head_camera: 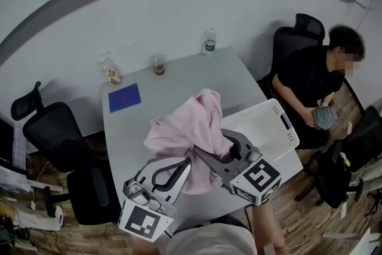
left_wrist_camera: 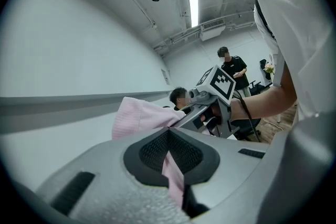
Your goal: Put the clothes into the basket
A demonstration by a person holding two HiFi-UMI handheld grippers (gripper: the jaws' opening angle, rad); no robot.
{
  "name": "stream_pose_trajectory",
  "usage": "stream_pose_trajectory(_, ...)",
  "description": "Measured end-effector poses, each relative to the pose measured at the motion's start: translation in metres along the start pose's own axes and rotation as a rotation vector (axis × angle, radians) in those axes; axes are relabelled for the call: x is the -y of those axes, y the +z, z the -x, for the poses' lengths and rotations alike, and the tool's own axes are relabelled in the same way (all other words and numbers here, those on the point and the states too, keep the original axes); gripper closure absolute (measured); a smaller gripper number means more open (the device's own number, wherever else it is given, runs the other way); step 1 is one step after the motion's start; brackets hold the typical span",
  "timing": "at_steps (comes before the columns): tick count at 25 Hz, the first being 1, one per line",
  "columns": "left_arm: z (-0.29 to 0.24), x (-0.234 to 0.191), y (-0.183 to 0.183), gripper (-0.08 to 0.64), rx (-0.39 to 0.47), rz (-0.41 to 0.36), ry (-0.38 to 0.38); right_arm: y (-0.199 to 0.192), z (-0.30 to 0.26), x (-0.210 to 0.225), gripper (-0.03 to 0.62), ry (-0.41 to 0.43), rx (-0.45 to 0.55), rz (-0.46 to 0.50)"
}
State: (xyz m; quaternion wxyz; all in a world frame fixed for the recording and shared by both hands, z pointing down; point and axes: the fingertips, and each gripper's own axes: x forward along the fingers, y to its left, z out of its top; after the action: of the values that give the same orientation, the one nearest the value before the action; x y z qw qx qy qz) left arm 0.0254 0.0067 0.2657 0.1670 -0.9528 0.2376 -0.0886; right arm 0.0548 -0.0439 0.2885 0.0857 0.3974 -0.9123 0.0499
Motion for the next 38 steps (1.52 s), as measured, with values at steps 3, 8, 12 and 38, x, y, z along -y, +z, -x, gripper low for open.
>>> stream_pose_trajectory(3,-0.008,0.004,0.007,0.558,0.009,-0.015,-0.019,0.006,0.011,0.008,0.411,-0.023,0.008,0.004)
stream_pose_trajectory(8,-0.02,0.01,0.02,0.558,0.027,-0.032,-0.041,0.016,0.029,0.02,0.411,-0.051,0.032,0.005)
stream_pose_trajectory(12,-0.03,0.016,0.03,0.558,0.043,-0.048,-0.06,0.025,0.044,0.029,0.411,-0.071,0.058,-0.002)
stream_pose_trajectory(38,-0.128,0.064,0.064,0.558,0.092,-0.079,-0.202,0.016,0.14,0.133,0.411,-0.253,0.095,-0.044)
